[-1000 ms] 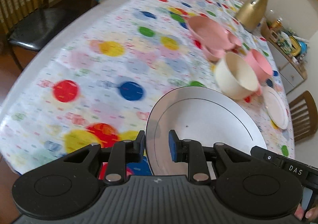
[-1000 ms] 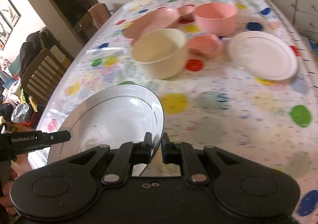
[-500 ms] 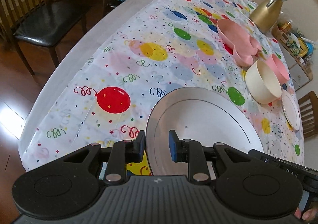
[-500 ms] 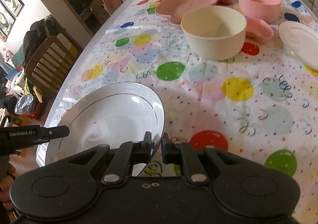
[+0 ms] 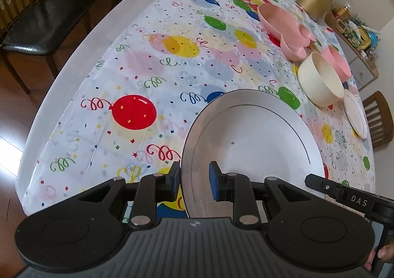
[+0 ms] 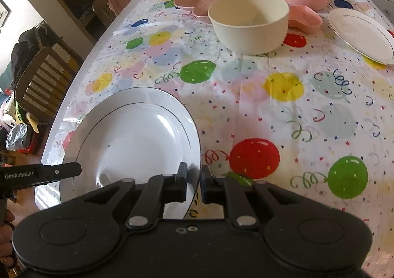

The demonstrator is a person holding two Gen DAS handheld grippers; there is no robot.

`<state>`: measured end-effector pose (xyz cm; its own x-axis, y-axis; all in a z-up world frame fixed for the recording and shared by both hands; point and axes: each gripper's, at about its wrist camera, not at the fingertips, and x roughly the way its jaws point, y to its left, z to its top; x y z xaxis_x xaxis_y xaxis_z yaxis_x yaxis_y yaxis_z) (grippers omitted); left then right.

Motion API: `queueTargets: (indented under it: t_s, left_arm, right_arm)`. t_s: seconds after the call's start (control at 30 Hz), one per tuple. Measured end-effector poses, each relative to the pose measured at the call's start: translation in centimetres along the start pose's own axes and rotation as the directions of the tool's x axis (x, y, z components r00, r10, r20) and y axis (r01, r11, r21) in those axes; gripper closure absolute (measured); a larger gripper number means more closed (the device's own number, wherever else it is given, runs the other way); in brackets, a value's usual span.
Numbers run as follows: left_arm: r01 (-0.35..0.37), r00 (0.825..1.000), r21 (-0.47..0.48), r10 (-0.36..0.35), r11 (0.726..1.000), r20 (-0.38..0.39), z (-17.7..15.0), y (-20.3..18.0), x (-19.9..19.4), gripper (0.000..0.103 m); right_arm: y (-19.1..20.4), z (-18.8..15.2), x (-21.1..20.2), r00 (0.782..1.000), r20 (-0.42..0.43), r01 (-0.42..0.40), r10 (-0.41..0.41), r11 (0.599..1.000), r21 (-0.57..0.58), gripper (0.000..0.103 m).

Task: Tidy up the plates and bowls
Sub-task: 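Slide the held large white plate along the table and lower it, then open the left gripper and withdraw from the large plate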

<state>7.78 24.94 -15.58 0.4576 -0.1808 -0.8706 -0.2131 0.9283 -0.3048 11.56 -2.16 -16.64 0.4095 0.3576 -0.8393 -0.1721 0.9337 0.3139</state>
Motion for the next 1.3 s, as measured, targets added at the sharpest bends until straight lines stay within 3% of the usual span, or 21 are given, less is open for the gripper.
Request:
queueTargets:
  t_s: [0.7, 0.8, 0.87, 1.13, 1.23, 1.3]
  left_arm:
    - [0.03, 0.999, 0.092, -0.034, 0.995, 0.041, 1.1, 0.0, -2.5, 0.078]
    - [0.036, 0.996, 0.114, -0.044, 0.993, 0.073, 1.4, -0.2, -3.5, 0.069]
    - [0.035, 0.993, 0.13, -0.048, 0.991, 0.103, 1.7, -0.4, -4.2, 0.047]
    - [0.049, 0.974, 0.203, -0.092, 0.978, 0.207, 2.7, -1.9, -7.2, 0.044]
    - [0.054, 0.965, 0.233, -0.11, 0.971, 0.237, 2.9, -2.6, -8.0, 0.033]
    - [0.057, 0.959, 0.251, -0.123, 0.966, 0.256, 3.0, -2.9, -8.4, 0.033]
  right_arm:
    - [2.3, 0.5, -4.0, 0.983, 0.15, 0.114, -0.109, 0.993, -0.024, 0.072]
    - [3.0, 0.7, -4.8, 0.977, 0.182, 0.119, -0.111, 0.992, -0.036, 0.066]
    - [3.5, 0.8, -5.4, 0.973, 0.205, 0.12, -0.11, 0.992, -0.04, 0.062]
    - [5.2, 1.1, -7.5, 0.955, 0.28, 0.121, -0.099, 0.991, -0.06, 0.052]
    - [5.7, 1.1, -8.5, 0.945, 0.311, 0.125, -0.099, 0.99, -0.064, 0.041]
    - [6.1, 1.1, -9.1, 0.938, 0.333, 0.127, -0.098, 0.99, -0.067, 0.039]
